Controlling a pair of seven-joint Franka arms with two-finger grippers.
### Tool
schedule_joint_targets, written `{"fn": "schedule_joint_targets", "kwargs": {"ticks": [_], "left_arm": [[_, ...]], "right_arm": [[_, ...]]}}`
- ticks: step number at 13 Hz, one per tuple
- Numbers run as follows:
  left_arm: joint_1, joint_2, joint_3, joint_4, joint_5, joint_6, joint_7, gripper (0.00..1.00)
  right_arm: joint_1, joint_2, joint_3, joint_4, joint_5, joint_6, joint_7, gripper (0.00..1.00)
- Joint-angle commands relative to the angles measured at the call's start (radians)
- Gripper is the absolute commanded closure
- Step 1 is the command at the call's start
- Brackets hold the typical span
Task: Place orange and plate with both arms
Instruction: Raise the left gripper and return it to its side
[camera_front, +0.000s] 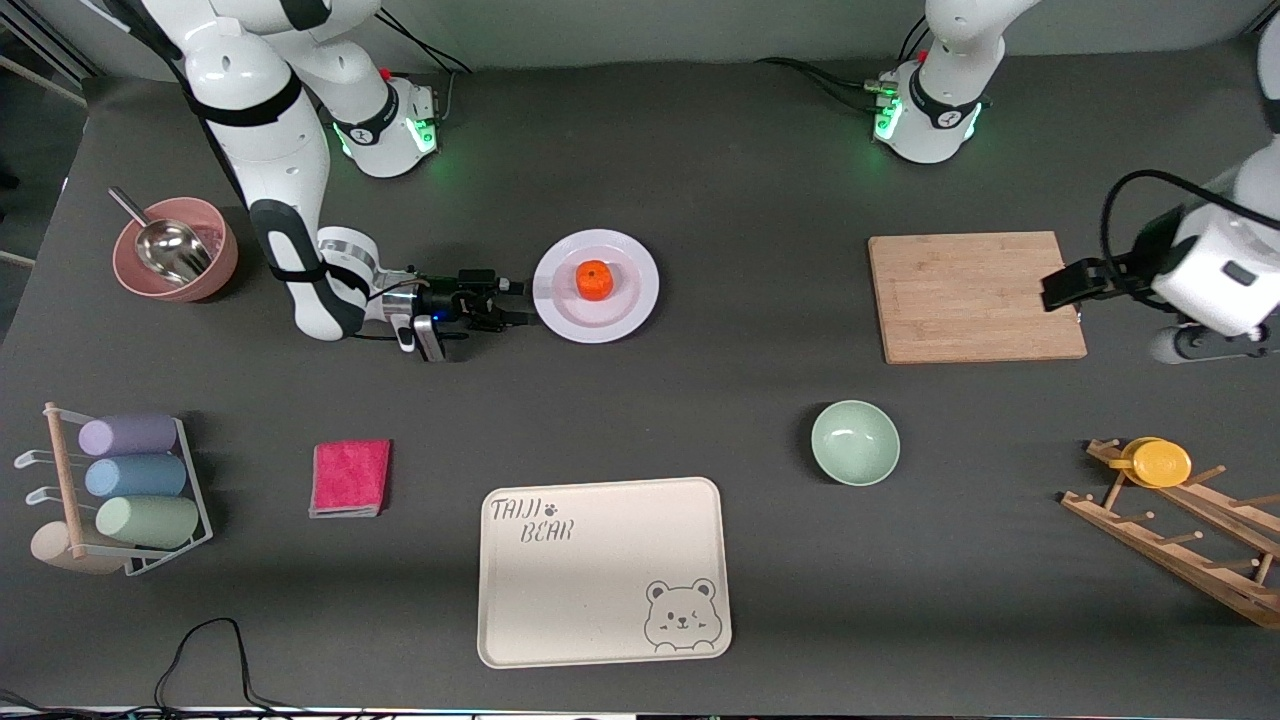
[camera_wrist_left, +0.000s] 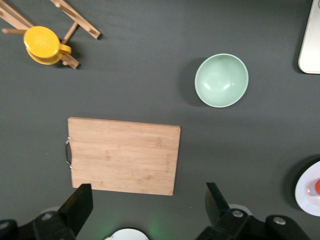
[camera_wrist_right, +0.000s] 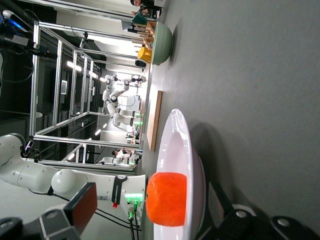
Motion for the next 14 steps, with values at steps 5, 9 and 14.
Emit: {"fn": "schedule_joint_targets", "kwargs": {"ticks": [5, 9, 14], "left_arm": [[-0.315, -0.120, 0.485, -0.038, -0.057, 0.036, 0.262, 0.00], [-0.560, -0.143, 0.718, -0.064, -0.055, 0.093, 0.264, 0.00], [-0.660, -0.161, 0.799, -0.085, -0.057, 0.116, 0.299, 0.00]], "right_arm": [[0.067, 0.018, -0.006, -0.025, 0.083, 0.004, -0.103, 0.14], [0.093, 0.023, -0.008, -0.025, 0.106, 0.017, -0.183, 0.15], [0.110, 0.024, -0.008, -0.022, 0.132, 0.021, -0.255, 0.38]]}}
